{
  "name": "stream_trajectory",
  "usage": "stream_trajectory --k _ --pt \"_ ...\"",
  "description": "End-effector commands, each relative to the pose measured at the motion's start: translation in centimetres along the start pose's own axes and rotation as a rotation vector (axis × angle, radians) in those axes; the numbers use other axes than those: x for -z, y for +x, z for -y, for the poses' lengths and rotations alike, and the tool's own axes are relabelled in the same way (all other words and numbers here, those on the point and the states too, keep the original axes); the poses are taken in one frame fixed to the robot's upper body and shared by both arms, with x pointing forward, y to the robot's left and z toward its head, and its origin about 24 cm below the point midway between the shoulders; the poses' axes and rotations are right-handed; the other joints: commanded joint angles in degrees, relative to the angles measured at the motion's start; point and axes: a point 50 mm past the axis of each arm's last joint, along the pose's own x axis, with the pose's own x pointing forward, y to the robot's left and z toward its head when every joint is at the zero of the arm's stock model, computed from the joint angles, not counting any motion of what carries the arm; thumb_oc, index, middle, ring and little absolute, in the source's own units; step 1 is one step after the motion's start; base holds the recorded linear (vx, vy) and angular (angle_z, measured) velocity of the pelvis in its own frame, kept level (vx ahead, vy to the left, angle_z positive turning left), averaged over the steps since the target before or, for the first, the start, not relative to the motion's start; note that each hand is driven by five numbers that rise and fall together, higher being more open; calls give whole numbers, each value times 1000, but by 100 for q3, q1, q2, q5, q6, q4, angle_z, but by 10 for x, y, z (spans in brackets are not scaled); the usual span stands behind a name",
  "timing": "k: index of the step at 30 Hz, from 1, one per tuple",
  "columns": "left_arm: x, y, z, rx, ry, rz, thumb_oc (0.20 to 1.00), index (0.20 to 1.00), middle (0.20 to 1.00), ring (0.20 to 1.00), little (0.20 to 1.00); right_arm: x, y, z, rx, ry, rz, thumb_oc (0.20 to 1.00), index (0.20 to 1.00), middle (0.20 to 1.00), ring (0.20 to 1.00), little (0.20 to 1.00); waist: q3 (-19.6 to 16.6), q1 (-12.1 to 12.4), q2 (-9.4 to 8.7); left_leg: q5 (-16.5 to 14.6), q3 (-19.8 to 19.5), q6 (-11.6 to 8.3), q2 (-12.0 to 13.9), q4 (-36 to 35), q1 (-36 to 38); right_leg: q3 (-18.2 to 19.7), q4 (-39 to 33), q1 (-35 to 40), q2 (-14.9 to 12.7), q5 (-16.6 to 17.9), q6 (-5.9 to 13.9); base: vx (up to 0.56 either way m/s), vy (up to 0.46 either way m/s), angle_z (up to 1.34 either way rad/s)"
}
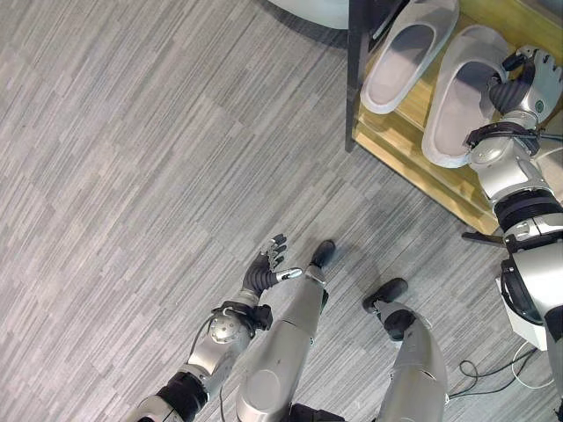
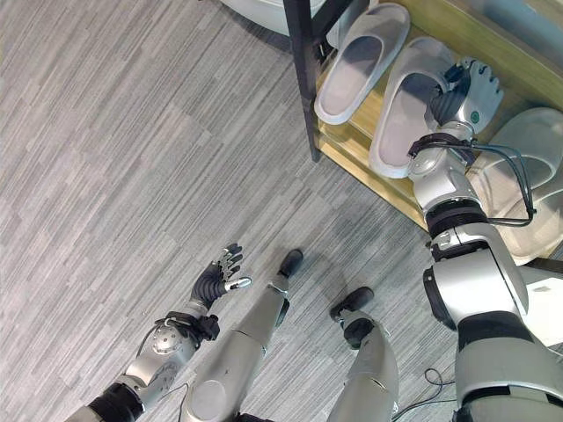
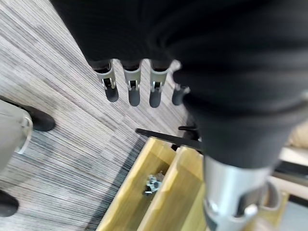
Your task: Arrange the slippers neatly on the shoe rack.
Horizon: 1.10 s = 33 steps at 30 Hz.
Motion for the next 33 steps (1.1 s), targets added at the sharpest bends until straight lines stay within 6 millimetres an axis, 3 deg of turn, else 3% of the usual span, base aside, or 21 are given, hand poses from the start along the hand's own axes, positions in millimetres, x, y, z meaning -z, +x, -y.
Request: stream_trajectory --k 1,9,13,16,21,23,27,33 --pt "-11 -1 4 38 -13 63 1000 1000 1000 1000 1000 0 21 28 44 -20 40 1000 1000 1000 1000 1000 -31 93 104 -1072 213 306 -2 115 274 101 -180 995 123 -1055 499 39 18 5" --pt "-9 4 3 24 23 50 1000 1000 1000 1000 1000 2 12 16 29 48 8 1000 1000 1000 1000 1000 11 2 70 -1062 260 321 -4 17 500 169 -311 1159 146 -928 503 3 22 0" --pt "-7 7 4 1 27 41 1000 1000 1000 1000 1000 -12 -3 6 66 277 -8 1000 1000 1000 1000 1000 21 -194 8 -1069 334 333 38 -55 653 278 -397 1248 195 -872 496 -17 41 -4" --pt "-5 8 4 -27 32 30 1000 1000 1000 1000 1000 -30 -29 -7 76 525 -29 1000 1000 1000 1000 1000 -10 -388 -34 -1020 365 376 36 -78 704 309 -411 1244 190 -806 438 -23 35 -8" --pt "-4 9 5 -36 48 25 1000 1000 1000 1000 1000 -33 -58 -24 13 735 -107 1000 1000 1000 1000 1000 -8 -527 -74 -1035 399 381 43 -98 801 364 -434 1301 200 -776 446 -33 9 -15" --pt "-4 11 5 -33 67 22 1000 1000 1000 1000 1000 -32 -76 -40 -59 876 -202 1000 1000 1000 1000 1000 -2 -599 -86 -1028 419 372 51 -130 847 414 -459 1314 220 -752 438 -19 -3 0" --pt "-2 12 2 -48 79 8 1000 1000 1000 1000 1000 -28 -91 -57 -124 953 -309 1000 1000 1000 1000 1000 1 -612 -84 -1003 471 355 72 -167 857 469 -491 1285 246 -730 425 -54 4 -6" --pt "2 7 -3 -59 62 -10 1000 1000 1000 1000 1000 -29 -93 -64 -165 1038 -375 1000 1000 1000 1000 1000 12 -579 -8 -973 486 352 56 -181 840 481 -494 1262 239 -712 417 -13 0 -5"
